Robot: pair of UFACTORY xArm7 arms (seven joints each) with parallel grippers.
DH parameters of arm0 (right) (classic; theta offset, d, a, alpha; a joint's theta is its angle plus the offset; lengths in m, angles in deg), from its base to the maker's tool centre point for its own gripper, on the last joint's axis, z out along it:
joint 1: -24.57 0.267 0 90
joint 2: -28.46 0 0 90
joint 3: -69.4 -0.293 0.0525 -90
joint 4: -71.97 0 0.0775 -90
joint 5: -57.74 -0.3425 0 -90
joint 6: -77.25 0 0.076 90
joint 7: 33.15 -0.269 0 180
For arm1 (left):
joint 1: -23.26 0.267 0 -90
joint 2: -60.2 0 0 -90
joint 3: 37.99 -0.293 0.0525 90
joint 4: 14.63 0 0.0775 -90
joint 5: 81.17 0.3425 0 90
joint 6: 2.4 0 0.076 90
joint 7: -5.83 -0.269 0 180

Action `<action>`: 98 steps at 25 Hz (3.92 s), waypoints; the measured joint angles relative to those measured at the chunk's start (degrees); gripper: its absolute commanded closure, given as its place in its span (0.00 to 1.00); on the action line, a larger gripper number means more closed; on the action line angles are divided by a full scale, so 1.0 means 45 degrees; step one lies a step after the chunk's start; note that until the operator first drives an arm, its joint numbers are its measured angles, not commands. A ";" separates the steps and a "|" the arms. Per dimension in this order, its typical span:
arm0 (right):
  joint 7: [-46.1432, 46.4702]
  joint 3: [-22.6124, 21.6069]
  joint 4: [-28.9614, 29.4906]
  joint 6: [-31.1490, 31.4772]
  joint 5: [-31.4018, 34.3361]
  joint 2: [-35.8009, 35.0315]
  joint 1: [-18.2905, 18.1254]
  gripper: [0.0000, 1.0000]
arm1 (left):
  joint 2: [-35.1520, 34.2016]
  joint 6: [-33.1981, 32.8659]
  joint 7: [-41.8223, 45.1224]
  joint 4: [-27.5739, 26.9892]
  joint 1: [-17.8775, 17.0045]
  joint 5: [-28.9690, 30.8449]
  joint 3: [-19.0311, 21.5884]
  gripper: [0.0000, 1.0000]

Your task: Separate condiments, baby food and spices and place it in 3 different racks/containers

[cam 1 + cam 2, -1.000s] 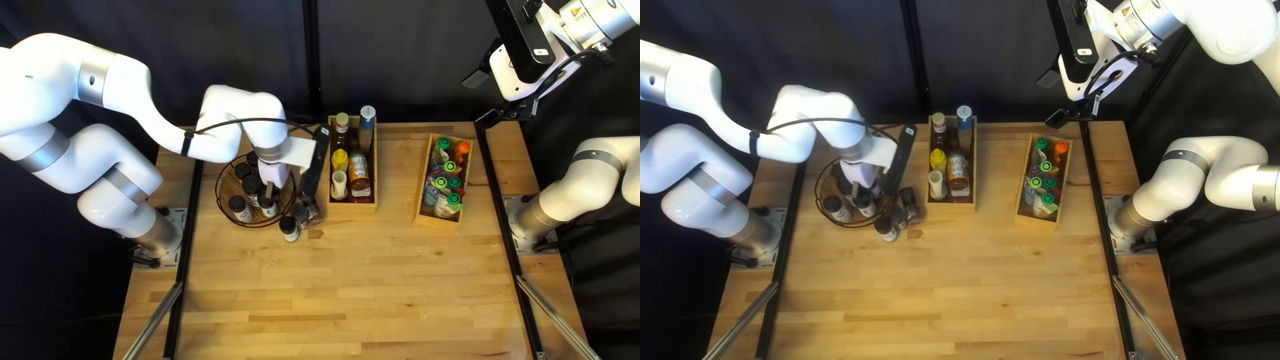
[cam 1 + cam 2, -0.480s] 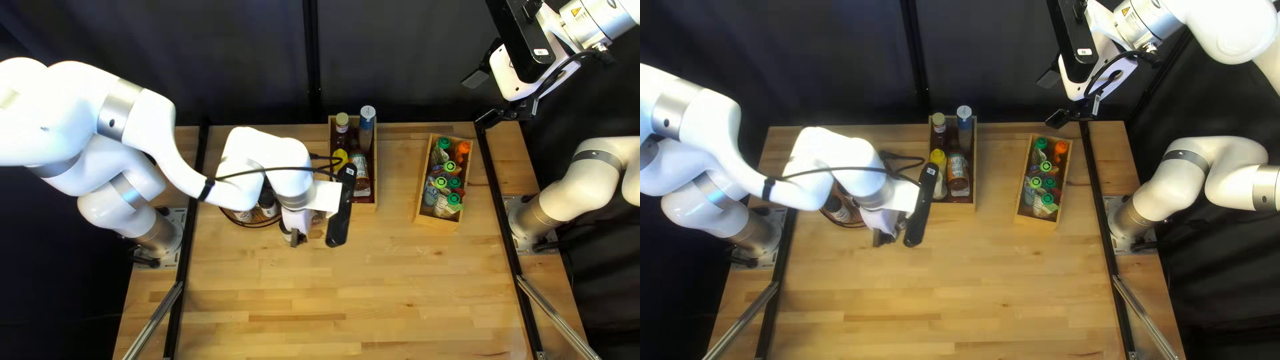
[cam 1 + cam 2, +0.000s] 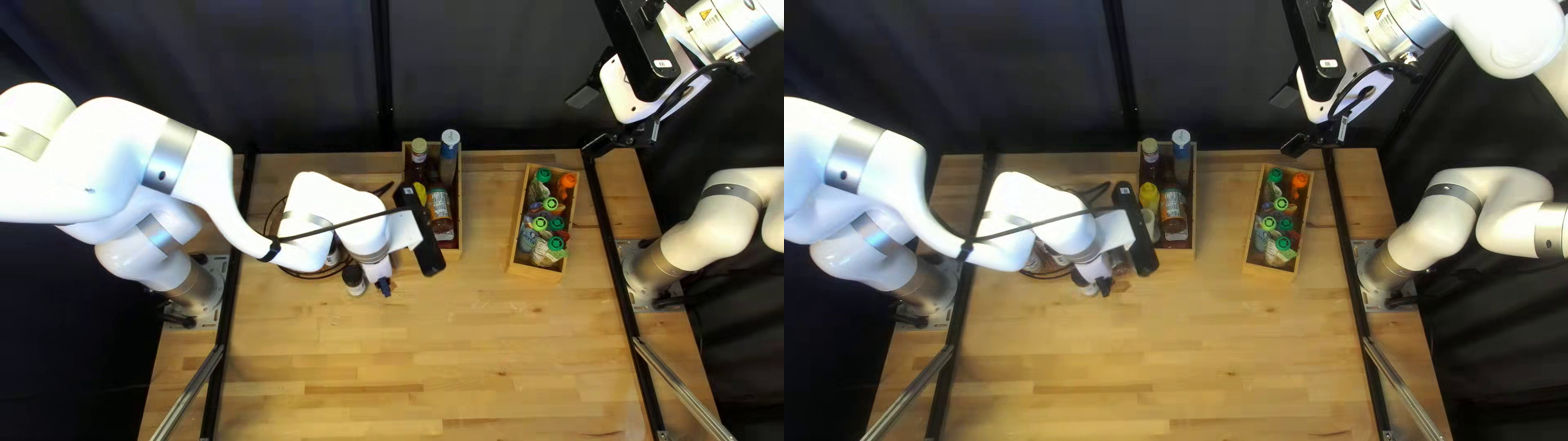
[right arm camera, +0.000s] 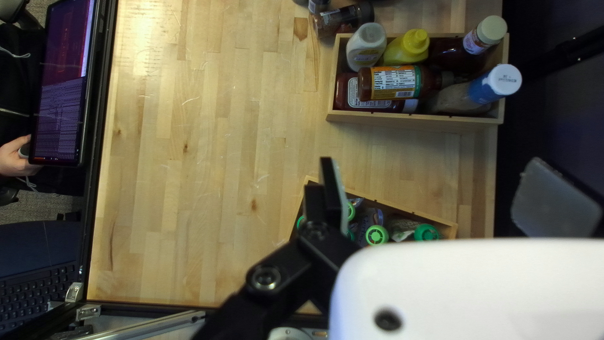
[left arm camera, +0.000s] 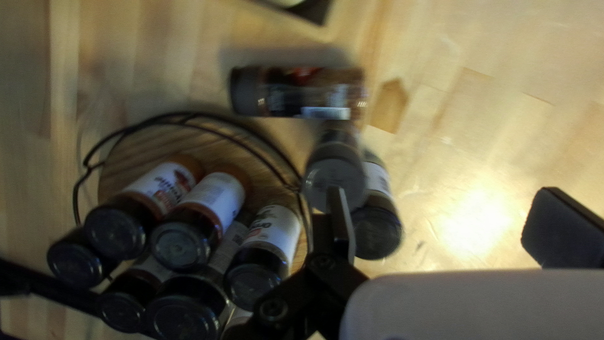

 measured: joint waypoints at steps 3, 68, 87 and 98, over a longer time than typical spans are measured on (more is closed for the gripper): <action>0.0000 0.0000 0.0000 0.0000 0.0000 0.0000 0.0000 0.00 | 0.0219 -0.0199 0.0429 0.0226 0.0116 0.0065 -0.0106 0.00; 0.0000 0.0000 0.0000 0.0000 0.0000 0.0000 0.0000 0.00 | -0.9135 0.8562 0.6019 0.2642 0.3774 0.3903 0.4008 1.00; 0.0000 0.0000 0.0000 0.0000 0.0000 0.0000 0.0000 0.00 | -0.9643 0.6446 0.7157 0.5089 0.4272 0.3962 0.3052 0.97; 0.0000 0.0000 0.0000 0.0000 0.0000 0.0000 0.0000 0.00 | -0.9508 0.5183 0.6868 0.5668 0.4415 0.4186 0.2006 0.94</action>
